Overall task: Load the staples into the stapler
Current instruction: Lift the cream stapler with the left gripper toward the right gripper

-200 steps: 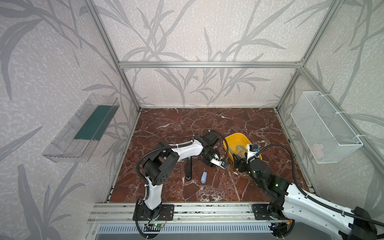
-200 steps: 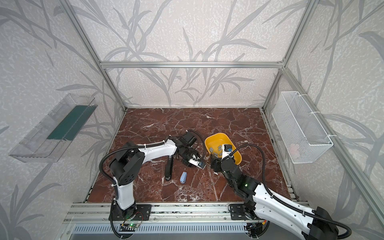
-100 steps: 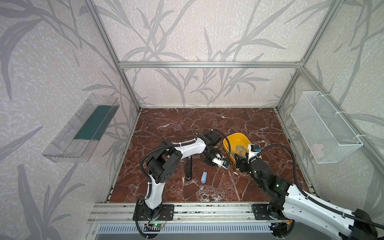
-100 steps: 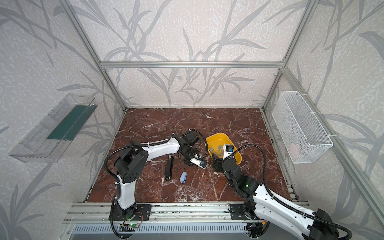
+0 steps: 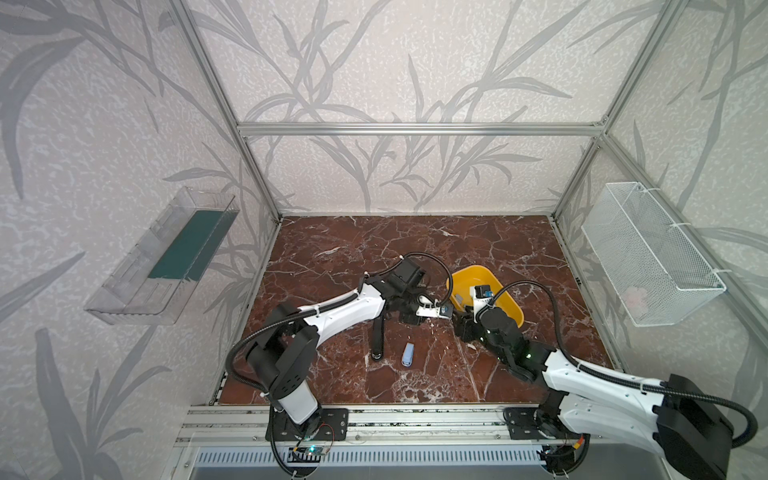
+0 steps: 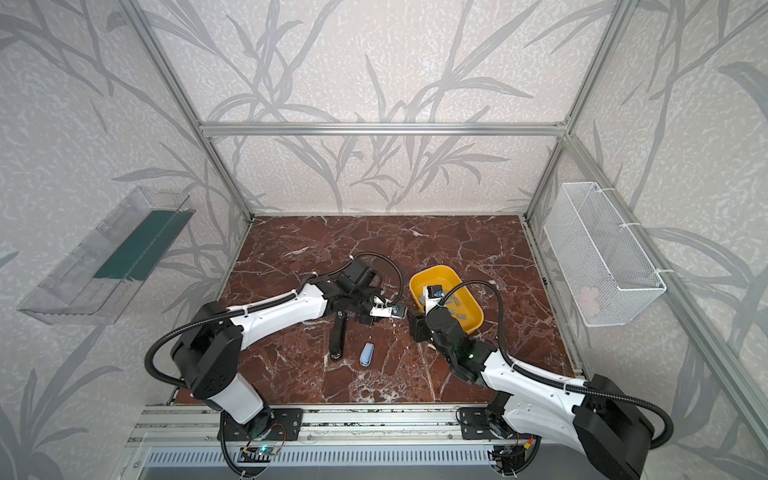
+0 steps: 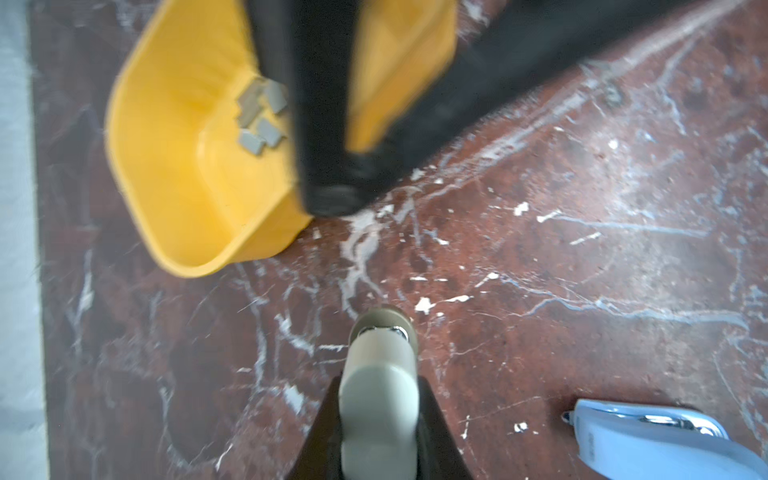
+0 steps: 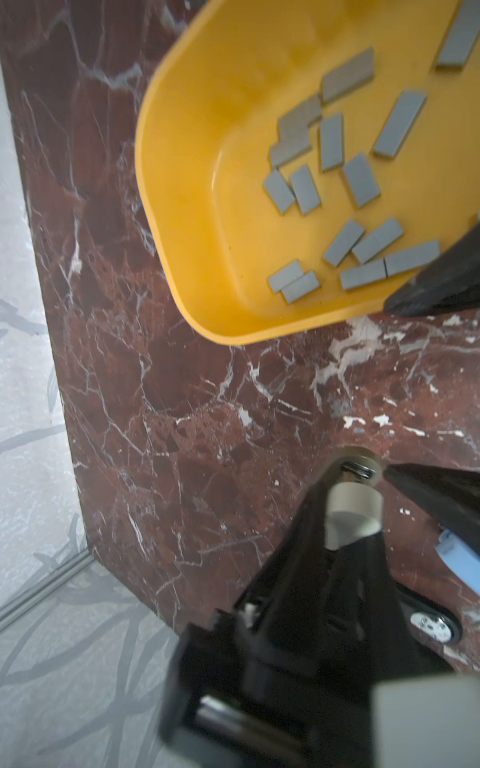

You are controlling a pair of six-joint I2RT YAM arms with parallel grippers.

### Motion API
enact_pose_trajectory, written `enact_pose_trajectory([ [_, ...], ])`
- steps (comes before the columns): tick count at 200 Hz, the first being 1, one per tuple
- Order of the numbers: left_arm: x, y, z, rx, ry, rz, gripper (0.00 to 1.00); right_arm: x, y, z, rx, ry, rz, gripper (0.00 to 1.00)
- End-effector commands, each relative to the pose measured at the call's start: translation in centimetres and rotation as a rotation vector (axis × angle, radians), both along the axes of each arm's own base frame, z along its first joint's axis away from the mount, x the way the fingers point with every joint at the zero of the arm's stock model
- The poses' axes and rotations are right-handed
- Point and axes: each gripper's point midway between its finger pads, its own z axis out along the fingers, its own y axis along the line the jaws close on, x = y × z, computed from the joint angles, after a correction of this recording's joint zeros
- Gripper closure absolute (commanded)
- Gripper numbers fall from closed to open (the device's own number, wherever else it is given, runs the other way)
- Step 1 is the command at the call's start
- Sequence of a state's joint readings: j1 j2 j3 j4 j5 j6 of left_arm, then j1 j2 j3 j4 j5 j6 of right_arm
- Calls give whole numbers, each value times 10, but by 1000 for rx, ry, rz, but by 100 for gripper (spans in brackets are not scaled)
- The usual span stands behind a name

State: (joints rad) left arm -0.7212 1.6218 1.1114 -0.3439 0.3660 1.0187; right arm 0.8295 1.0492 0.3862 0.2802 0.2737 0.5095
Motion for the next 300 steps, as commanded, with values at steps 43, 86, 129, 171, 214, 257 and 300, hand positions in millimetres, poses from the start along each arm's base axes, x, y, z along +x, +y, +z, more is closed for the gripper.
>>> enact_pose_trajectory([
  [43, -22, 2, 59, -314, -38, 58, 100, -5, 20, 52, 215, -80, 74, 48],
  [86, -41, 4, 81, -417, -45, 20, 100, -6, 36, 64, 281, -65, 126, 54],
  [129, -45, 1, 84, -437, -29, 2, 100, -8, 50, 59, 290, -39, 161, 59],
  [171, -29, 5, 74, -395, -50, 80, 100, -11, 34, 63, 271, -70, 110, 59],
  [214, -33, 0, 69, -401, -19, 46, 100, -19, 28, 75, 282, -110, 120, 55],
  [257, -42, -6, 80, -451, 0, 0, 100, -13, 41, 62, 233, -78, 127, 55],
  [300, -59, -5, 92, -505, 15, -63, 100, -5, 44, 42, 201, -55, 101, 58],
])
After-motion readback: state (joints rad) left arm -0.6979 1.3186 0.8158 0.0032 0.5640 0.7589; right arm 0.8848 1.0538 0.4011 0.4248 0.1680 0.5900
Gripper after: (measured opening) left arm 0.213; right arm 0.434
